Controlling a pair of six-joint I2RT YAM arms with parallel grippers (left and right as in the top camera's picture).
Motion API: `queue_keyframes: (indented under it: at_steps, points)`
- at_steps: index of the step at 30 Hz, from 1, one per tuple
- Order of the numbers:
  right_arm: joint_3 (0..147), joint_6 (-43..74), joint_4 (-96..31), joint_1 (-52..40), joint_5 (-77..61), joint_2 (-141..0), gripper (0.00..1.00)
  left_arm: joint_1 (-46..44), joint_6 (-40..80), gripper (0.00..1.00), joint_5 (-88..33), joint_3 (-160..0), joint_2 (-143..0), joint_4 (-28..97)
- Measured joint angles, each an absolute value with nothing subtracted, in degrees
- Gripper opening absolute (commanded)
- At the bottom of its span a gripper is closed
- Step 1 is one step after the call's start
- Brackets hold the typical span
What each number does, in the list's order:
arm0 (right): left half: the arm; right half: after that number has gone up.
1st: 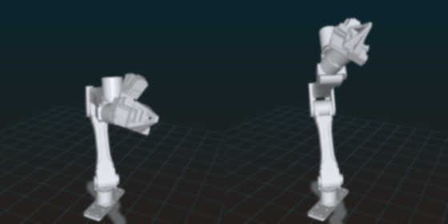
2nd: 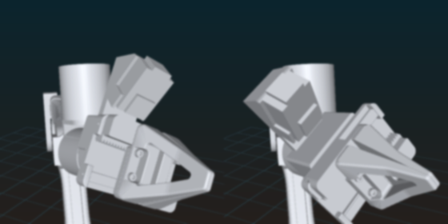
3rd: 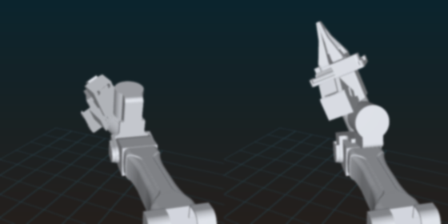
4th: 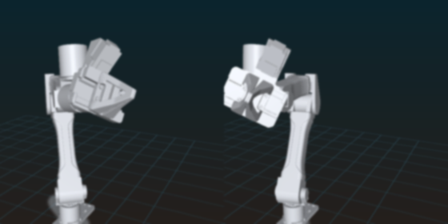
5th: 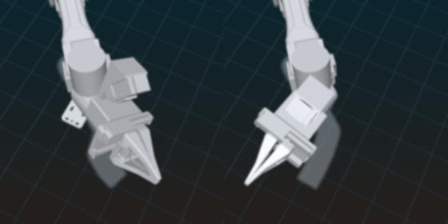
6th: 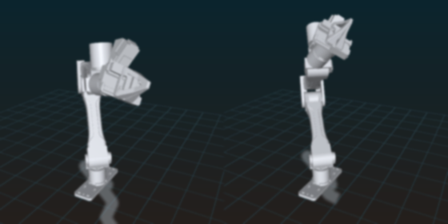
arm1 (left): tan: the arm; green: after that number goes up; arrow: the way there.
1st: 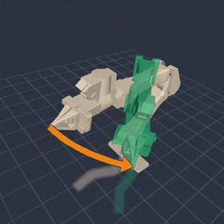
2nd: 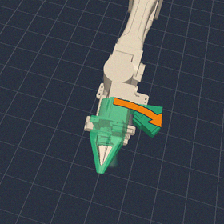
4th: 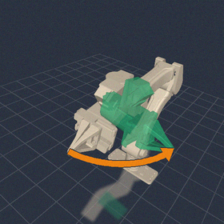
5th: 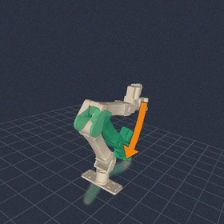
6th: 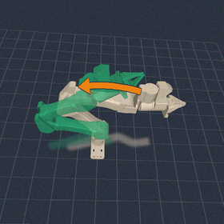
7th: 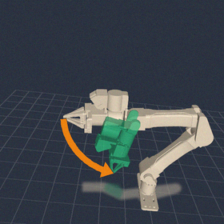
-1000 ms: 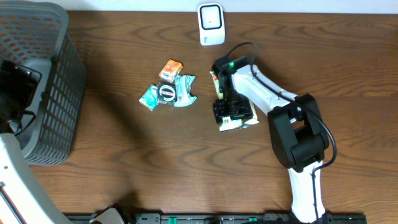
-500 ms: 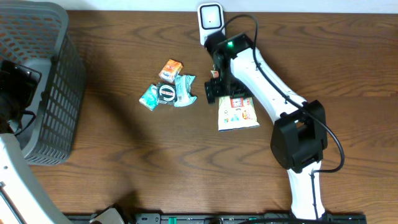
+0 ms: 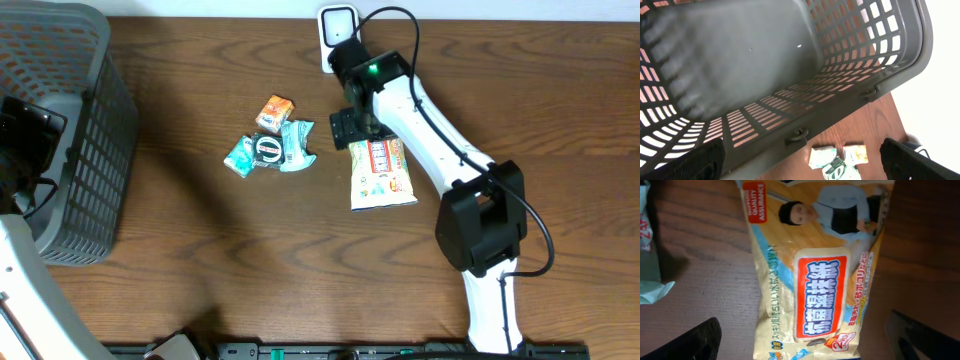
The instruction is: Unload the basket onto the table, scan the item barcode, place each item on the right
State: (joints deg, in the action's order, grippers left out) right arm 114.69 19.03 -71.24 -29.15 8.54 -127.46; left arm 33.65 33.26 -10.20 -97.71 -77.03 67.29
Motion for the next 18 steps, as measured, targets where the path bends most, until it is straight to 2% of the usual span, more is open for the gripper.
queue_keyframes:
  at_steps: [14, 15, 16, 17, 18]
  points:
    - [115.0, 24.7, -71.8, -34.5, 19.3, -138.0, 0.99, 33.6, 33.3, 0.97, -10.2, -97.7, -77.0, 67.3]
    - [115.3, 24.9, -72.0, -34.5, 19.8, -138.1, 0.95, 33.6, 33.3, 0.98, -10.2, -97.7, -77.0, 67.3]
    - [115.3, 25.0, -72.1, -34.5, 20.1, -138.2, 0.84, 33.6, 33.3, 0.98, -10.2, -97.7, -77.0, 67.3]
    - [115.4, 25.1, -72.2, -34.6, 20.4, -138.3, 0.56, 33.6, 33.3, 0.98, -10.2, -97.7, -77.0, 67.3]
    - [115.5, 25.3, -72.6, -34.6, 20.9, -138.7, 0.45, 33.6, 33.3, 0.98, -10.2, -97.7, -77.0, 67.3]
